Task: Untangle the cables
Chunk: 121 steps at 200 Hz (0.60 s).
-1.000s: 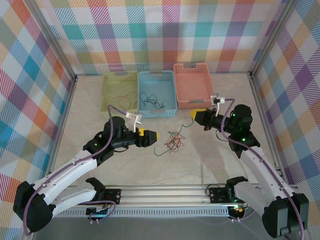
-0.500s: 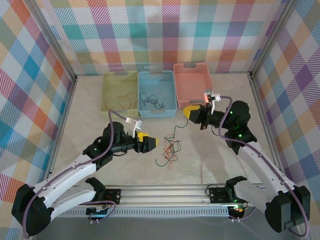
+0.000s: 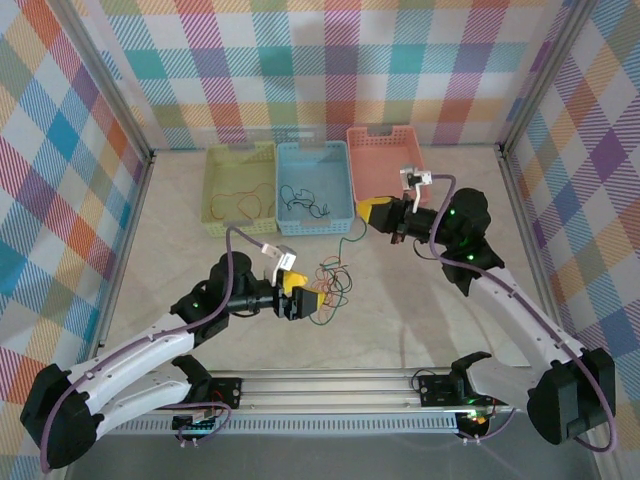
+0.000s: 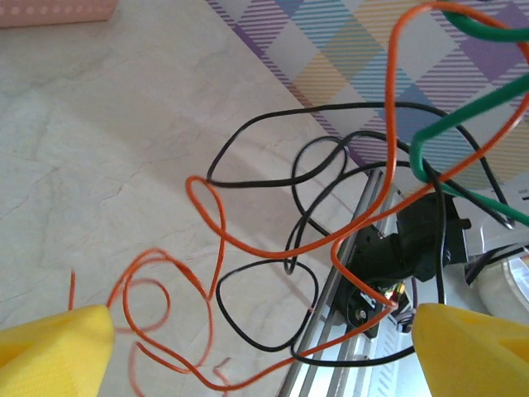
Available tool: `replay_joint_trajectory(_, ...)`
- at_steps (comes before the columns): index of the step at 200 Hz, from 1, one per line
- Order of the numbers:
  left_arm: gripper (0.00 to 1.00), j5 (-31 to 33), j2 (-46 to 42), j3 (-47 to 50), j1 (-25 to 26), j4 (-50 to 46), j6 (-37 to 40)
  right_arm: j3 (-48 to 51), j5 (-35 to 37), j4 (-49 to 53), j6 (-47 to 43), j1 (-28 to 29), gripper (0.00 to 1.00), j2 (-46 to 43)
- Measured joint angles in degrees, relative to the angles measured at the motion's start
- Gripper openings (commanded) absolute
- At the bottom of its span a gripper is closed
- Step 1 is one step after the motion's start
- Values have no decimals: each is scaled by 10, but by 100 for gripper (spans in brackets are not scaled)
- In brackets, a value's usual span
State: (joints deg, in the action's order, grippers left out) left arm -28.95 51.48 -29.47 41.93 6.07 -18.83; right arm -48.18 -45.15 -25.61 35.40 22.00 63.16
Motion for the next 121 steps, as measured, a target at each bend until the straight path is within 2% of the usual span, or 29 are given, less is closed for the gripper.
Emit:
replay_joint_trajectory(85, 93, 17, 64, -28, 36, 8, 56, -10, 14, 0, 13, 36, 0, 2)
replay_joint_trajectory(121, 89, 33, 81, -43, 47, 24, 65, -10, 21, 0, 13, 43, 0, 3)
